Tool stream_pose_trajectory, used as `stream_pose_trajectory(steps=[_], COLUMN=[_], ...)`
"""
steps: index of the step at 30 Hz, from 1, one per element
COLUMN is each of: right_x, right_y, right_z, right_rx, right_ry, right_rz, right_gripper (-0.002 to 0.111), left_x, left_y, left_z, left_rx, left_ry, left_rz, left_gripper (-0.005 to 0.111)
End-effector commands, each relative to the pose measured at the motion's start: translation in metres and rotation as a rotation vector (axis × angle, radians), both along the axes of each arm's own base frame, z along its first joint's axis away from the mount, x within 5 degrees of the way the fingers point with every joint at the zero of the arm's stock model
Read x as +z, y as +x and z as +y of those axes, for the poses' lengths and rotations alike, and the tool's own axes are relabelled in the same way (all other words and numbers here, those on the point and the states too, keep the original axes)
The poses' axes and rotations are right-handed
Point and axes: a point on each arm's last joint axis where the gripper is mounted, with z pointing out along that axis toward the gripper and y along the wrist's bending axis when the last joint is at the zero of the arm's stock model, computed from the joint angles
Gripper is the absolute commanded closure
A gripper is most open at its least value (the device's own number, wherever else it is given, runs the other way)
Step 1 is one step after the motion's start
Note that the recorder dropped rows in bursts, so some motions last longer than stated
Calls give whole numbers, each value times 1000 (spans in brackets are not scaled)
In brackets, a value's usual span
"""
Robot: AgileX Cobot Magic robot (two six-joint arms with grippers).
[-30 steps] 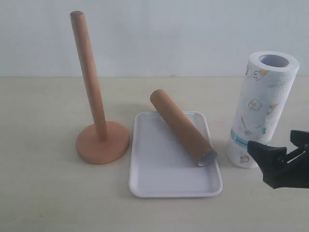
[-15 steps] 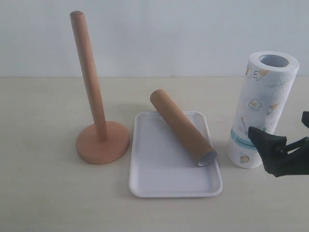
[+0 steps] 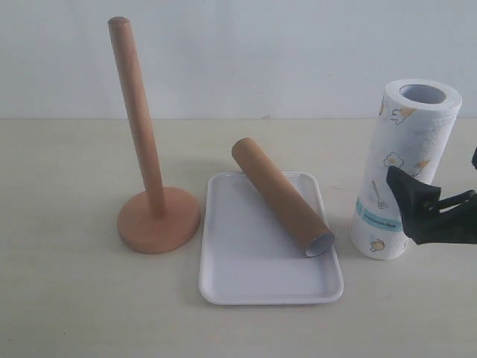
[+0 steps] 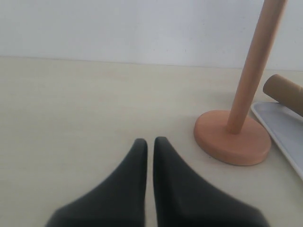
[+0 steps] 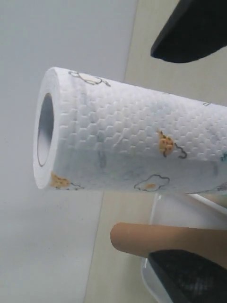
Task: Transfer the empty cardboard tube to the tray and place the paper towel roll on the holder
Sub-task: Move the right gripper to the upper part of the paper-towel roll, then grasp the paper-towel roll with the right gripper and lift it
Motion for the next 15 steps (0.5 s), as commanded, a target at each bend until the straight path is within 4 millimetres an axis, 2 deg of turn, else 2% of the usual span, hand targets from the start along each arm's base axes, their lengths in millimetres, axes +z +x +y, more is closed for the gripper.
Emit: stream_pose_trajectory(steps=[1,8,15], right_x=[-10,-19,-15], right_y=[18,55,72], right_z=[1,11,15], right_rx=[-30,-4,-3], right_ry=[22,5,18], right_rz=[-26,-14,-57], right_gripper=[3,5,5], left_x=[-1,-1,-1], left_y=[0,0,0], left_z=[0,0,0], left_rx=[4,4,4], left_ry=[0,0,0], left_rz=[-1,-1,-1], left_gripper=[103,103,103])
